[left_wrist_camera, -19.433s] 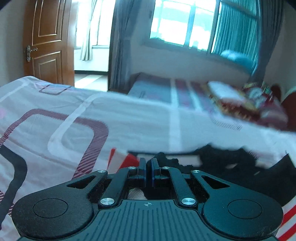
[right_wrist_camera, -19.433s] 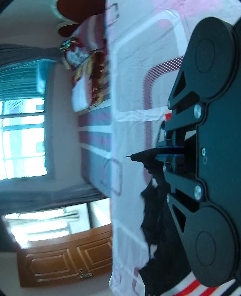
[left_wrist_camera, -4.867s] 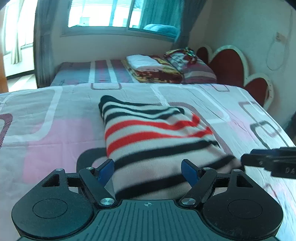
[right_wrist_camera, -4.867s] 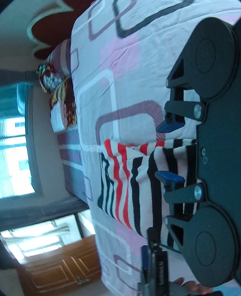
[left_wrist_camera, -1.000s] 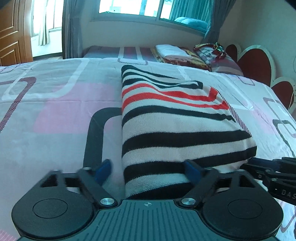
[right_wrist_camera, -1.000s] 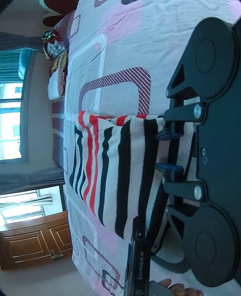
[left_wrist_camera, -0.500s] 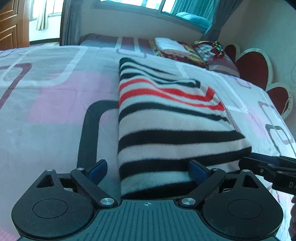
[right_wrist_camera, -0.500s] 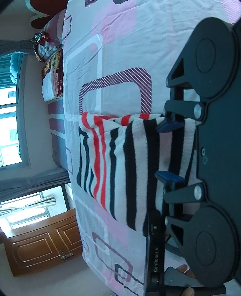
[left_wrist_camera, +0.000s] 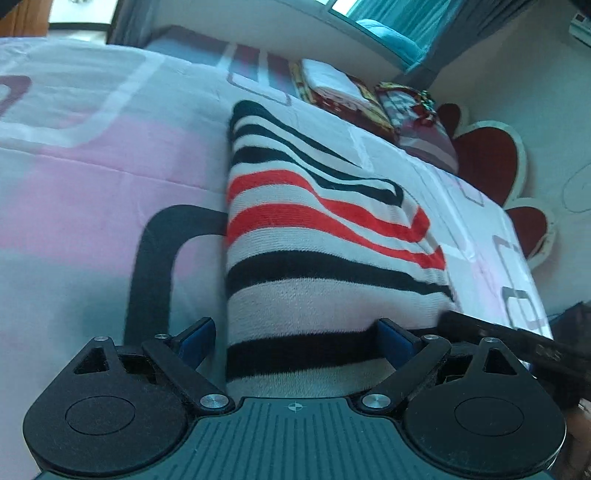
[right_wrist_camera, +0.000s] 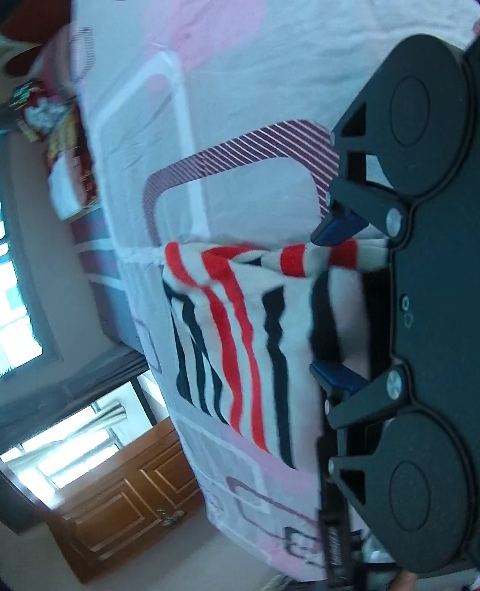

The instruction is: Fold small clothes

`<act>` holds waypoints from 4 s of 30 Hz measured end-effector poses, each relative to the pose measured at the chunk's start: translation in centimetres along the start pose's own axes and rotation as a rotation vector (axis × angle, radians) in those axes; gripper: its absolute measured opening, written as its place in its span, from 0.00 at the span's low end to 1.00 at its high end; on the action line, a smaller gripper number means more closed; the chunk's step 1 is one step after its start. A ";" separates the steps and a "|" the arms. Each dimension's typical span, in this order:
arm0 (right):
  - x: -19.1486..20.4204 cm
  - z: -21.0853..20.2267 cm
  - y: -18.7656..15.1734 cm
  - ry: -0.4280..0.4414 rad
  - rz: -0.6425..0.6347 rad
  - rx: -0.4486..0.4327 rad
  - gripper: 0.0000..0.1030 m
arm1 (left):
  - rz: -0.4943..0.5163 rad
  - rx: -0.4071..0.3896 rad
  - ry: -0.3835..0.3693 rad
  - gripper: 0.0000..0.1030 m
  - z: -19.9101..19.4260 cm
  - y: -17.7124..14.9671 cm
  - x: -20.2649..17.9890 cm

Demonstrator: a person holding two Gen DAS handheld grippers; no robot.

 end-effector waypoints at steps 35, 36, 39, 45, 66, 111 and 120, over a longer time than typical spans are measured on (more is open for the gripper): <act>8.5 1.3 3.7 0.335 0.112 -0.137 0.36 | 0.002 -0.194 -0.066 0.54 -11.5 4.5 5.2; 9.5 1.3 3.7 0.337 0.105 -0.141 0.36 | -0.003 -0.200 -0.065 0.54 -12.3 4.9 6.2; 13.2 2.6 3.9 0.343 0.103 -0.149 0.36 | -0.007 -0.224 -0.050 0.54 -14.6 6.0 9.6; 20.3 6.3 3.9 0.366 0.093 -0.154 0.36 | -0.020 -0.251 -0.009 0.54 -17.8 8.4 17.1; 25.8 12.6 1.3 0.159 -0.017 -0.058 0.49 | 0.061 -0.338 0.178 0.85 -18.0 7.7 26.1; 34.2 1.9 -5.2 -0.048 -0.205 -0.051 0.40 | 0.319 -0.276 0.419 1.00 -25.2 -0.2 18.3; 36.9 -5.3 -6.2 -0.050 -0.290 -0.102 0.53 | 0.291 -0.352 0.349 1.00 -32.0 -3.2 15.8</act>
Point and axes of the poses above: each gripper's, at about its wrist camera, not at the fingertips, and z roughly the way its jaws point, x to its left, y to its top, the point moved 5 cm from there along z, roughly the way its jaws point, and after that the axes turned 12 degrees about -z, right-handed, at the moved point
